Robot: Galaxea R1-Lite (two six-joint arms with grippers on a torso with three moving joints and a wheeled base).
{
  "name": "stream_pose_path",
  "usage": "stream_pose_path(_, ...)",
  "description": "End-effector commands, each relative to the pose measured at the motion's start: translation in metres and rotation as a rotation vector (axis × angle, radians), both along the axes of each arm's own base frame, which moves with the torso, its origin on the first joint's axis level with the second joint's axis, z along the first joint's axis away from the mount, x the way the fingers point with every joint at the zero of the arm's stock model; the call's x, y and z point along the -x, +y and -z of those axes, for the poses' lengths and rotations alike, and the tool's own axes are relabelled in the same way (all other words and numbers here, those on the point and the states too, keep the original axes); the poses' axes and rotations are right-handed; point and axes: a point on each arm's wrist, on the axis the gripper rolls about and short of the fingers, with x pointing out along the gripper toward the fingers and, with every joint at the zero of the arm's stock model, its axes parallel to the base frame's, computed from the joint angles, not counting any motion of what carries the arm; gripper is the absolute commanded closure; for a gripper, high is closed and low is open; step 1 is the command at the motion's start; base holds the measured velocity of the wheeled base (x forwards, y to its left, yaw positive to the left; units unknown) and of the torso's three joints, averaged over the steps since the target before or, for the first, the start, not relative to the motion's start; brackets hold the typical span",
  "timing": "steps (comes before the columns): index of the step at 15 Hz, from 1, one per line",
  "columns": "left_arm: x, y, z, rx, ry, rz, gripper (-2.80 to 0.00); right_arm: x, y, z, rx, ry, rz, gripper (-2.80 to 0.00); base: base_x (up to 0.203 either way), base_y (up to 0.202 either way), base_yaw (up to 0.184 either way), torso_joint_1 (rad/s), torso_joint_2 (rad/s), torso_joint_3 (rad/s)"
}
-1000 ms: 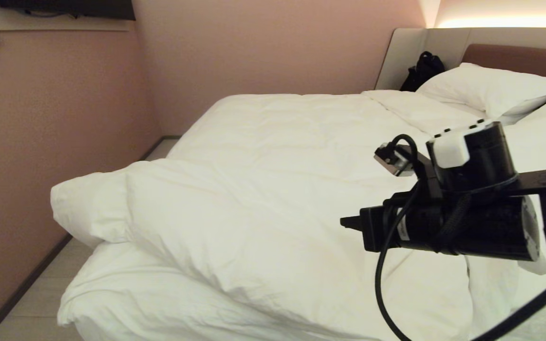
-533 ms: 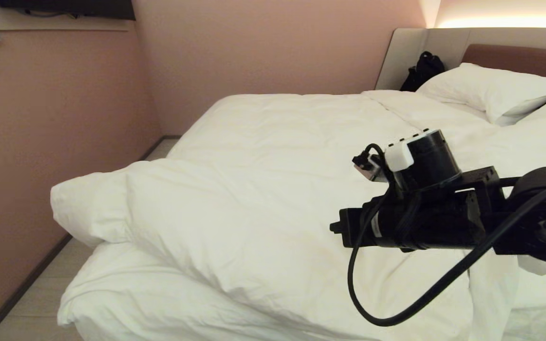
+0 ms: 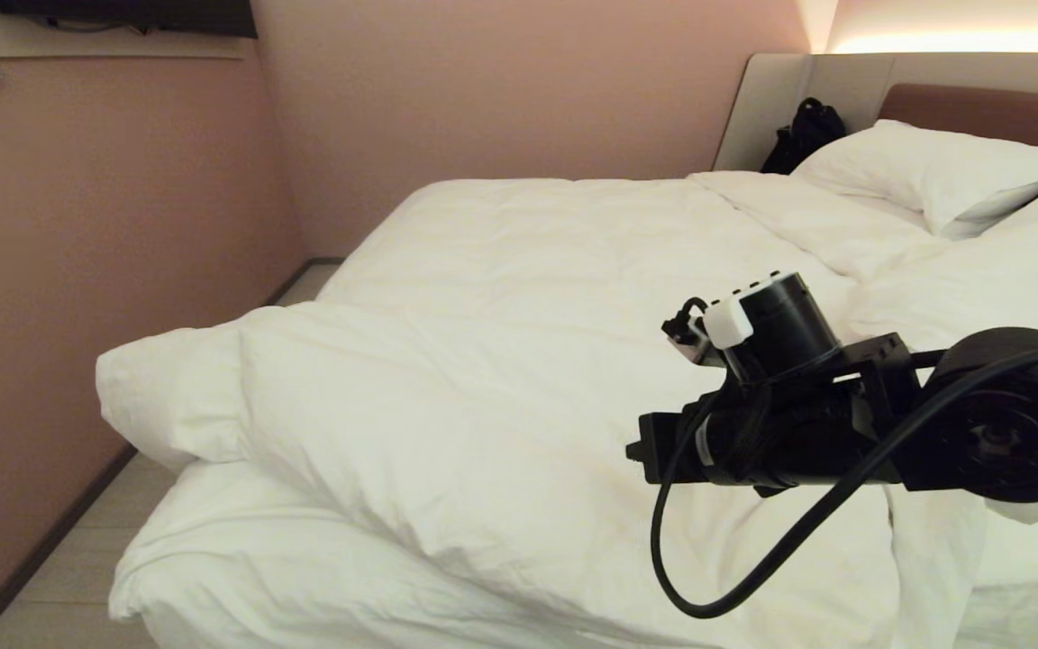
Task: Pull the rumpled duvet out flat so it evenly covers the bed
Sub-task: Flatten the corners of the folded blanket
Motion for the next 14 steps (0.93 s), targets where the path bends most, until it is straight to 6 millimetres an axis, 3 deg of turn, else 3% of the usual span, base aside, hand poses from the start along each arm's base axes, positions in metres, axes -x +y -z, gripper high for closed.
stream_pose_path(1,0.000,0.000,0.000,0.001,0.001,-0.001,0.00,0.001,0.000,-0.001,-0.005,-0.002,0.000,-2.80,0.000,0.000,0.000,0.000,0.00,0.000)
stream_pose_path(5,0.000,0.000,0.000,0.001,0.000,-0.001,0.00,0.000,0.001,0.001,0.005,0.003,-0.006,-2.80,0.000,0.000,0.000,0.000,0.00,0.000)
stream_pose_path(12,0.000,0.000,0.000,0.001,0.001,-0.001,0.00,-0.013,0.011,0.024,0.046,0.051,-0.011,-2.80,0.000,0.000,0.000,0.000,0.00,0.000)
stream_pose_path(14,0.000,0.000,0.000,0.001,0.000,-0.001,0.00,-0.022,0.018,0.041,0.074,0.083,-0.013,-2.80,0.000,0.000,0.000,0.000,0.00,0.000)
